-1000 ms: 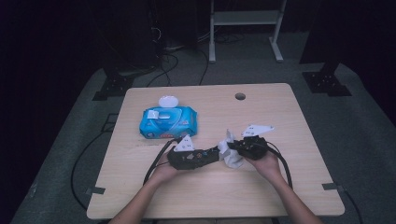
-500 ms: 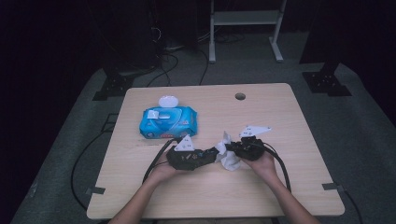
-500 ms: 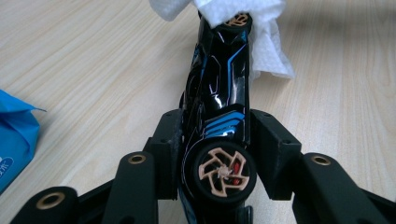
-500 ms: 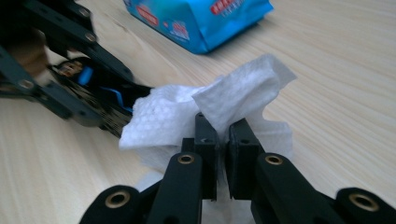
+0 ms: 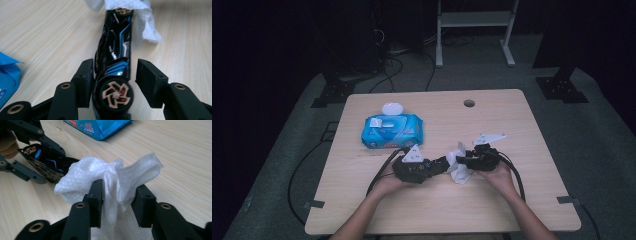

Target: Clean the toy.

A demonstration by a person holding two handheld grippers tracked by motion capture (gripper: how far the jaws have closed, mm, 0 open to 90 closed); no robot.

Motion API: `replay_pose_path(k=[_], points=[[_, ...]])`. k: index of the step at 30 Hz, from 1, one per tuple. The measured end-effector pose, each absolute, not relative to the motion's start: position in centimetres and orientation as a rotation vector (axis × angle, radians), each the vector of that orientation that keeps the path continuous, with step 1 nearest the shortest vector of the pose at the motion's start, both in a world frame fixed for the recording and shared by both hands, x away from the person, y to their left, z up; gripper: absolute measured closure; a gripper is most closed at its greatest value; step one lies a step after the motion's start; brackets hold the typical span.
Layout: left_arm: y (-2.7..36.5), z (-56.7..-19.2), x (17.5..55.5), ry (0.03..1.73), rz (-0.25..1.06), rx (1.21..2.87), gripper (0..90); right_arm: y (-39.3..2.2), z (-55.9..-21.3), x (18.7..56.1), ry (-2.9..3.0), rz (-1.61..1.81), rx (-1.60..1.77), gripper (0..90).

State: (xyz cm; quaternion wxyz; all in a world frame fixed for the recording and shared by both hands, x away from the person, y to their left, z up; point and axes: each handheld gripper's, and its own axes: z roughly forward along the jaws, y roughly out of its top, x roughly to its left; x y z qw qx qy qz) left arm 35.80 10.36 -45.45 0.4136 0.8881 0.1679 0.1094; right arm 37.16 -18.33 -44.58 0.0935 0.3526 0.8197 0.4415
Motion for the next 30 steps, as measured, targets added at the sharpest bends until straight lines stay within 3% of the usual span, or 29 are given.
replay_pose_path(k=[8, 10, 14, 17, 18, 30], points=[[10.0, -45.2, 35.8, 0.426, 0.272, 2.24, 45.4, -19.4, -43.9, 35.9, 2.511, 1.349, 0.99, 52.0], [10.0, -45.1, 35.7, 0.42, 0.299, 2.25, 55.5, -19.0, -44.0, 35.6, 2.536, 1.3, 0.955, 52.2], [10.2, -45.0, 35.9, 0.422, 0.289, 2.254, 58.7, -18.6, -43.6, 35.6, 2.472, 1.322, 0.951, 63.7], [10.6, -45.0, 36.0, 0.426, 0.273, 2.245, 61.5, -17.7, -43.9, 36.1, 2.447, 1.348, 0.928, 81.0], [10.7, -45.0, 35.9, 0.43, 0.274, 2.243, 61.6, -17.3, -44.0, 36.2, 2.459, 1.333, 0.923, 82.9], [12.0, -45.3, 35.8, 0.462, 0.252, 2.241, 61.2, -18.6, -44.0, 37.9, 2.322, 1.407, 1.19, 84.8]])
